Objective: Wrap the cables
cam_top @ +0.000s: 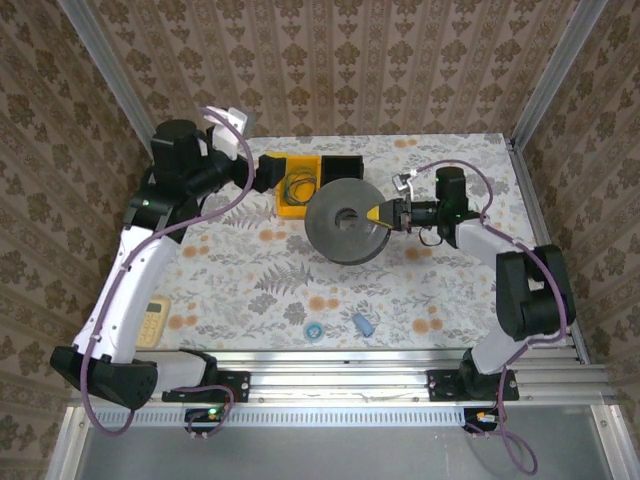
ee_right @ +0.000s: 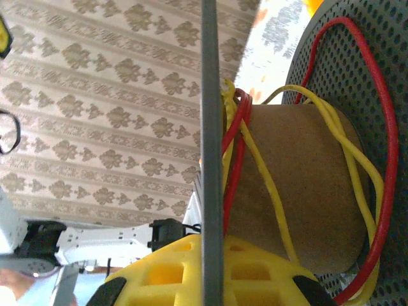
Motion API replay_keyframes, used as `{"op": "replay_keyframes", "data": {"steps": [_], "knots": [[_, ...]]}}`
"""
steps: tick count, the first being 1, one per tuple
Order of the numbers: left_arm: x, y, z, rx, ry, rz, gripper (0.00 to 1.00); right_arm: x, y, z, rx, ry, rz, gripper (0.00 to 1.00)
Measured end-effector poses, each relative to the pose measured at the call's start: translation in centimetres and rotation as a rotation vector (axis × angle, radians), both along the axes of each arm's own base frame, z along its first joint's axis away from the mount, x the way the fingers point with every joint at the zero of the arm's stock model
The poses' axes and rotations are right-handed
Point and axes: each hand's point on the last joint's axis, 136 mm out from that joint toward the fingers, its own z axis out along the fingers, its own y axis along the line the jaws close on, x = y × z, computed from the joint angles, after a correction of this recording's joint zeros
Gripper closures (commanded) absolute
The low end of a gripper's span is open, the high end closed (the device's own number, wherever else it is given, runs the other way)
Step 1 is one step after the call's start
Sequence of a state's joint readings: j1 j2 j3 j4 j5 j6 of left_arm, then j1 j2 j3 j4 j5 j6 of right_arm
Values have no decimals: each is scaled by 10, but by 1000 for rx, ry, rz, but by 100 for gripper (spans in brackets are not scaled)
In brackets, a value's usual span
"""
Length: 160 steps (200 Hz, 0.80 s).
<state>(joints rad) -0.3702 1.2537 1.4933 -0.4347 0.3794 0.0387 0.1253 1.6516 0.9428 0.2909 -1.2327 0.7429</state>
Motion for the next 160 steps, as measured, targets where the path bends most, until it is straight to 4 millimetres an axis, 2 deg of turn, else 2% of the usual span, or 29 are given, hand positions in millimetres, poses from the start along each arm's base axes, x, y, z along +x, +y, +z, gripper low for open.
{"op": "replay_keyframes", "data": {"steps": [40, 75, 110, 155, 160], "knots": [[3, 3, -25, 20, 49, 14, 0, -7, 24, -27, 9, 63, 25, 100], [2, 6, -24, 17, 42, 19, 0, -19, 25, -62, 17, 145, 3, 100], [2, 5, -24, 15, 37, 19, 0, -18, 24, -96, 18, 217, -28, 100], [4, 7, -33, 16, 60, 27, 0, -12, 25, -102, 32, 187, -29, 100], [4, 7, -33, 16, 61, 28, 0, -12, 25, -104, 32, 185, -30, 97]]}}
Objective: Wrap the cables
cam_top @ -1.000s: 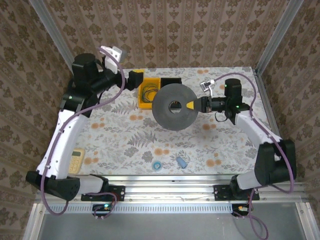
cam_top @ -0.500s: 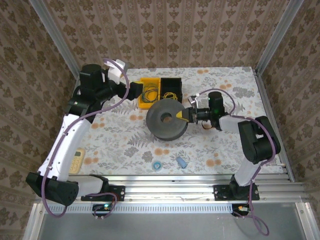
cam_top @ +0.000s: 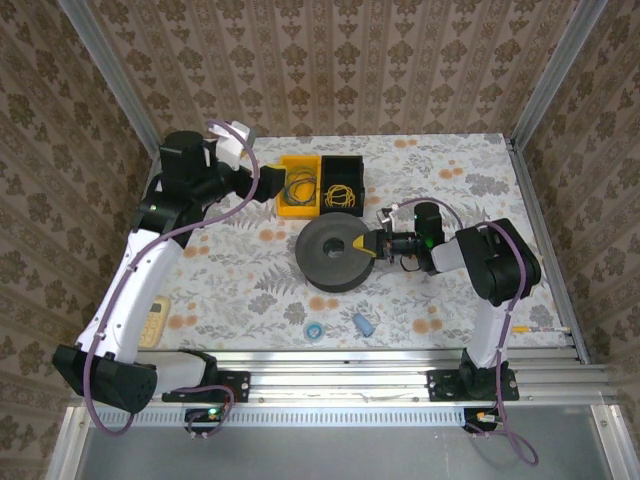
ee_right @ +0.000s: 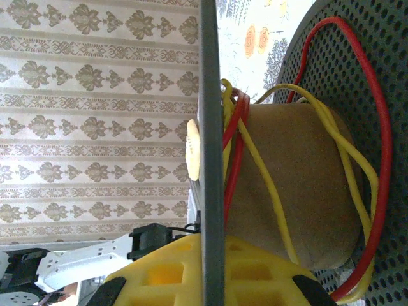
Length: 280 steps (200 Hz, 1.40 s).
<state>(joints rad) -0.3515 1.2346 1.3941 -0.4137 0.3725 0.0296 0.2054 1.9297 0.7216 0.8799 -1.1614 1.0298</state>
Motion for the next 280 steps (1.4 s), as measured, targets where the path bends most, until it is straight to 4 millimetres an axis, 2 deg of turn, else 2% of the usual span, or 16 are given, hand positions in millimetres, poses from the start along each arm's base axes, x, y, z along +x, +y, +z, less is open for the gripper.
{"op": "replay_keyframes", "data": {"steps": [33, 71, 112, 117, 119, 121, 145, 179, 197, 211, 232, 248, 258, 272, 280], "knots": [[0, 0, 0, -2, 1, 0, 0, -1, -8, -14, -2, 14, -18, 79], [0, 0, 0, -3, 2, 1, 0, -7, -15, -29, -29, 26, -29, 43], [0, 0, 0, -6, 3, 3, 0, -10, -20, -32, -67, 20, -28, 25], [0, 1, 1, -6, 3, 4, 0, -10, -22, -29, -76, 14, -28, 13], [0, 1, 0, -6, 3, 4, 0, -11, -22, -29, -78, 12, -28, 3], [0, 1, 1, -6, 3, 4, 0, -11, -23, -28, -83, 12, -29, 1], [-3, 4, 3, -7, -4, 13, 0, -9, -35, -11, -142, -40, -48, 0], [-9, 14, 11, -6, -28, 44, 0, -11, -71, 16, -266, -114, -128, 0], [-10, 26, 14, 7, -46, 98, 0, -16, -91, 31, -376, -164, -183, 0], [-9, 42, 9, 28, -60, 176, 0, -21, -102, 52, -467, -257, -213, 0], [-5, 78, -20, 65, -73, 354, 0, -23, -125, 94, -628, -478, -329, 0], [-3, 110, -61, 89, -58, 510, 0, -30, -148, 133, -737, -708, -493, 0], [-2, 130, -93, 105, -56, 610, 0, -40, -162, 149, -788, -848, -602, 0], [-7, 155, -142, 146, -36, 724, 0, -51, -180, 154, -852, -987, -738, 0], [-10, 168, -171, 175, -13, 775, 0, -54, -190, 143, -893, -1013, -791, 0]]}}
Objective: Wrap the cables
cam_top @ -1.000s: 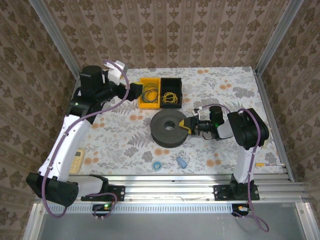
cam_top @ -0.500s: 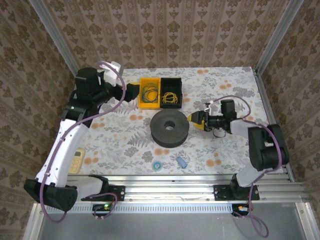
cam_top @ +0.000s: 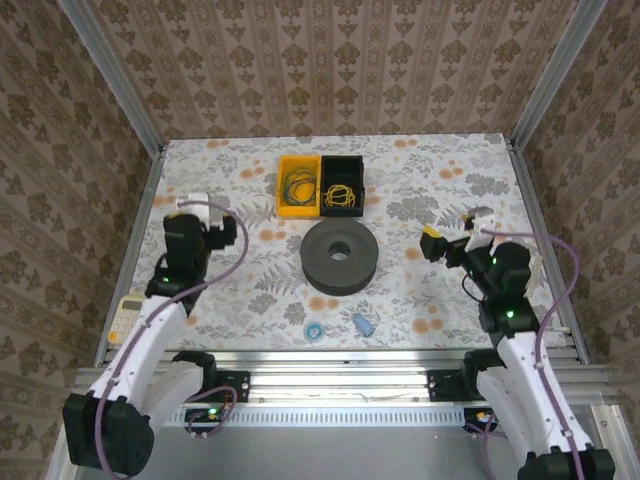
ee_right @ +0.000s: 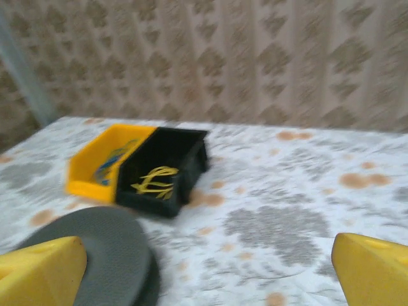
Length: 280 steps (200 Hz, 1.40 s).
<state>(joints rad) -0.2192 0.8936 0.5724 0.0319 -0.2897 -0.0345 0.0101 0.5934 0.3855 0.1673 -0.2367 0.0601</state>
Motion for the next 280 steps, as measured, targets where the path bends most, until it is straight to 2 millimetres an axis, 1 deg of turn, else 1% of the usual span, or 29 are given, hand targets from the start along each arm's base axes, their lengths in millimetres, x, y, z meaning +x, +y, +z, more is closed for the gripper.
{"op": "replay_keyframes", "data": {"steps": [9, 16, 24, 32, 46, 69, 82, 87, 94, 107, 121, 142, 151, 157, 169, 183, 192, 225, 280], "knots": [[-3, 11, -29, 19, 35, 45, 0, 0, -10, -20, -22, 9, -56, 0], [-4, 18, -47, 32, 58, 73, 0, 1, -16, -37, -36, 33, -91, 0], [-4, 24, -63, 46, 82, 99, 0, 3, -22, -54, -49, 66, -121, 0], [-2, 27, -73, 55, 92, 114, 0, 5, -26, -69, -57, 97, -145, 0], [4, 29, -80, 63, 78, 131, 0, 10, -31, -90, -67, 138, -176, 0], [18, 35, -84, 49, 32, 159, 0, 21, -37, -114, -79, 191, -205, 0], [24, 39, -93, 41, 27, 177, 0, 27, -38, -126, -81, 218, -211, 0], [25, 40, -100, 41, 43, 180, 0, 30, -38, -132, -82, 230, -212, 0], [26, 39, -108, 44, 64, 176, 0, 33, -38, -139, -82, 248, -214, 0], [28, 37, -116, 48, 88, 167, 0, 41, -38, -150, -83, 281, -213, 0], [32, 35, -117, 60, 91, 154, 0, 54, -38, -151, -84, 291, -213, 0], [42, 33, -109, 83, 37, 132, 0, 82, -38, -143, -86, 248, -212, 0], [48, 33, -107, 80, 9, 127, 0, 92, -38, -145, -87, 238, -212, 0], [52, 34, -108, 78, -5, 123, 0, 96, -38, -152, -89, 253, -212, 0], [54, 37, -117, 77, 0, 123, 0, 96, -38, -160, -93, 282, -211, 0], [55, 39, -128, 80, 17, 117, 0, 97, -38, -160, -92, 281, -212, 0], [55, 40, -132, 74, 28, 107, 0, 98, -38, -158, -92, 275, -213, 0], [59, 49, -125, 48, -4, 110, 0, 101, -39, -154, -90, 264, -216, 0], [60, 45, -124, 39, -9, 88, 0, 101, -39, -154, -90, 264, -216, 0]]}}
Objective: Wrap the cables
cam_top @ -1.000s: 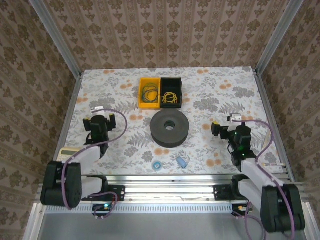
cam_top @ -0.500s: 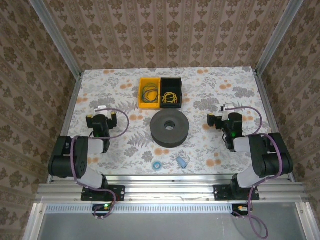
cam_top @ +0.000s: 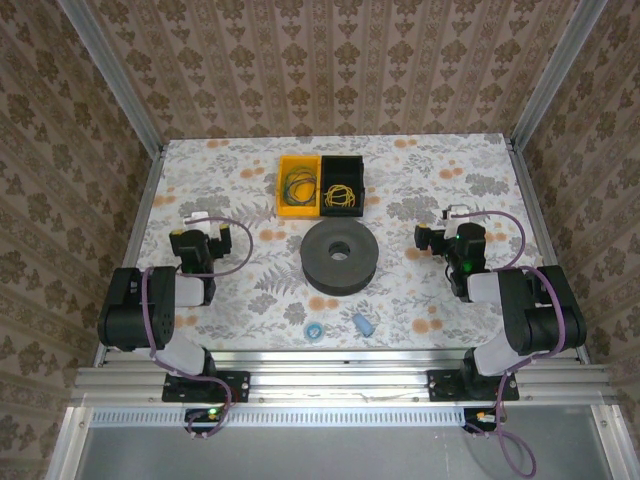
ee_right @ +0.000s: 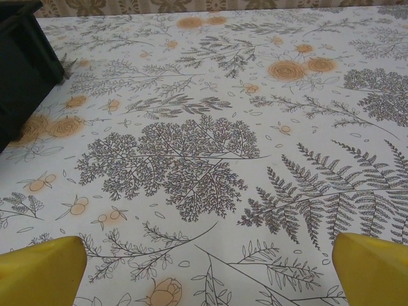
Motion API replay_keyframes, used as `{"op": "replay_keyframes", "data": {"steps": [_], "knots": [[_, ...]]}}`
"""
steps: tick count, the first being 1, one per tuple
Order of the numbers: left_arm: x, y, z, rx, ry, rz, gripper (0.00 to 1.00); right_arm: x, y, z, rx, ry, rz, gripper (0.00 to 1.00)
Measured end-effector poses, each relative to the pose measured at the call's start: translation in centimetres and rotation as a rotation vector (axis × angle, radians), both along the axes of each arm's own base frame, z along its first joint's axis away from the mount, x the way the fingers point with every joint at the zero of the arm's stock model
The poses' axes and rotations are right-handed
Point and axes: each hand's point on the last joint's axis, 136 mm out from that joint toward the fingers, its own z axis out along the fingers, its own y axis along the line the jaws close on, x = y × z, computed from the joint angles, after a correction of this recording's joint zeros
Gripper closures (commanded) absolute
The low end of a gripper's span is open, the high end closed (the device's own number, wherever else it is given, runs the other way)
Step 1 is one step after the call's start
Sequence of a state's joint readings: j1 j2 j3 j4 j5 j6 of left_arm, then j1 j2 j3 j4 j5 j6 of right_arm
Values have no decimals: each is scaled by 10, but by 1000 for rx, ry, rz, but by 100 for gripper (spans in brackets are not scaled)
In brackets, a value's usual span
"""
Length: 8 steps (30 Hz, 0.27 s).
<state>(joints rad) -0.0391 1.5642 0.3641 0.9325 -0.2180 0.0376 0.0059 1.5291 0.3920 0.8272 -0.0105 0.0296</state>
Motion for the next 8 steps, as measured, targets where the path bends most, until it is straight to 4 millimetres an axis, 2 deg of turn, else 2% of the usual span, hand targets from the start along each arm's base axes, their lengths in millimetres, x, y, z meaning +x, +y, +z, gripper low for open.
{"op": "replay_keyframes", "data": {"steps": [8], "knots": [[0, -1, 1, -2, -3, -6, 0, 0, 0, 0, 0, 0, 0, 0]]}}
